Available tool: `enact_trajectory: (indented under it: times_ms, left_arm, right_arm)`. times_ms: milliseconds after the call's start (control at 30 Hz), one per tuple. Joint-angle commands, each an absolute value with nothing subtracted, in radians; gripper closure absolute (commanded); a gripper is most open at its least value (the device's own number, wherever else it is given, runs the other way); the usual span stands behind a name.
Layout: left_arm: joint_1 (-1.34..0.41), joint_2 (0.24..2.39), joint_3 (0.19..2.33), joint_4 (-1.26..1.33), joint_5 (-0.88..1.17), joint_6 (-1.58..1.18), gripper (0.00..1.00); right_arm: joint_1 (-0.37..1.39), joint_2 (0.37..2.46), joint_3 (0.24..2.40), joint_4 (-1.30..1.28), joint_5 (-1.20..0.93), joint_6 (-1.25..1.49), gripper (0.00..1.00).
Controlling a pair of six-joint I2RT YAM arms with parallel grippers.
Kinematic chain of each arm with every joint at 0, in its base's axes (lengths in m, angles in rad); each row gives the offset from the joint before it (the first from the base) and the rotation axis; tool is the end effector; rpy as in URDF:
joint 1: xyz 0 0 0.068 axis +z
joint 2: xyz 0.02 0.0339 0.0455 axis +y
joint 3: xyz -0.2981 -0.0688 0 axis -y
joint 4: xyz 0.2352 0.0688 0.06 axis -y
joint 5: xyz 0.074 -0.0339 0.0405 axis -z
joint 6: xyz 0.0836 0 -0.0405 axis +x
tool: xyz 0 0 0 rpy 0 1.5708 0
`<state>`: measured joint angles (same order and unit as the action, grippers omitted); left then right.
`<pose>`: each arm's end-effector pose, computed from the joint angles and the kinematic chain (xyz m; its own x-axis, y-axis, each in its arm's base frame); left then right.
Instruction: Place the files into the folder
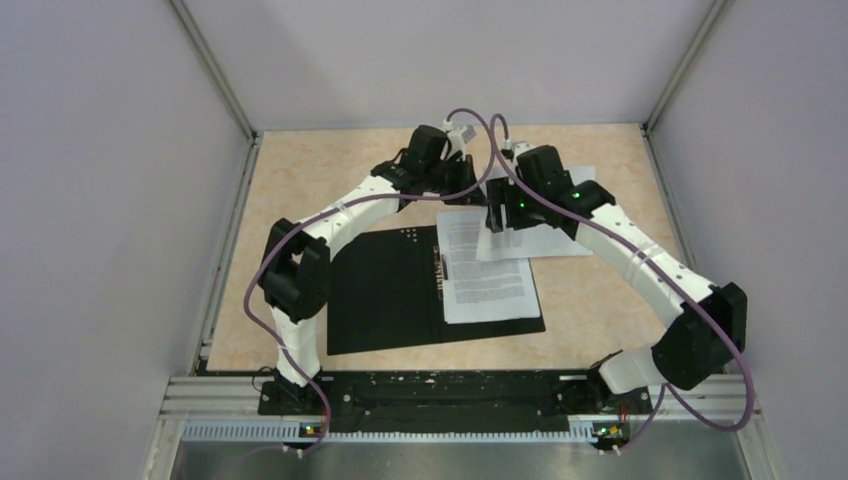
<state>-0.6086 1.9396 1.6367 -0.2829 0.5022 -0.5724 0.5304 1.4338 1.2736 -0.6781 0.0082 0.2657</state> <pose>0.3811 -0.3146 0.2972 -0.8310 0.0004 -0.5563 0.4522 0.5830 -0.6750 0.2819 0.1645 0.3133 -0.7504 -0.1357 -0.6469 -0.3151 0.9337 0.1697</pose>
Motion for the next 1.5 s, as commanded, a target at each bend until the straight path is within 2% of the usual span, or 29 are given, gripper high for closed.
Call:
enact_trajectory:
  times_ms: [0, 67, 133, 333, 467, 600, 1000, 1200, 1367, 1467]
  left_arm:
    - [-0.611, 1.803, 1.688, -0.317, 0.534, -0.324, 1.00]
    - [-0.610, 1.745, 1.689, -0.329, 0.544, -0.245, 1.00]
    - [-0.609, 1.698, 1.712, -0.378, 0.554, -0.171, 1.00]
    - [-0.605, 1.606, 1.825, -0.628, 0.681, 0.086, 1.00]
    - [-0.606, 1.529, 1.837, -0.755, 0.714, 0.209, 1.00]
    - [-0.618, 1.413, 1.767, -0.769, 0.658, 0.250, 1.00]
    - [-0.734, 1.207, 1.613, -0.796, 0.450, 0.384, 1.00]
    - [-0.735, 1.124, 1.528, -0.726, 0.381, 0.417, 1.00]
    - [-0.735, 1.099, 1.500, -0.706, 0.371, 0.431, 1.00]
    - [-0.733, 1.072, 1.483, -0.678, 0.367, 0.437, 1.00]
  right_arm:
    - [0.549, 1.293, 1.414, -0.672, -0.050, 0.211, 0.23]
    - [0.549, 1.253, 1.486, -0.689, -0.063, 0.174, 0.13]
    - [0.549, 1.230, 1.570, -0.713, -0.071, 0.142, 0.09]
    - [0.550, 1.201, 1.728, -0.734, -0.163, -0.080, 0.05]
    - [0.549, 1.191, 1.793, -0.710, -0.309, -0.191, 0.01]
    - [0.550, 1.210, 1.852, -0.720, -0.413, -0.274, 0.01]
    - [0.549, 1.403, 2.031, -0.962, -0.738, -0.425, 0.04]
    - [0.549, 1.393, 1.965, -0.979, -0.773, -0.444, 0.09]
    - [0.549, 1.348, 1.876, -0.952, -0.857, -0.438, 0.10]
    - [0.549, 1.343, 1.832, -0.951, -0.838, -0.418, 0.12]
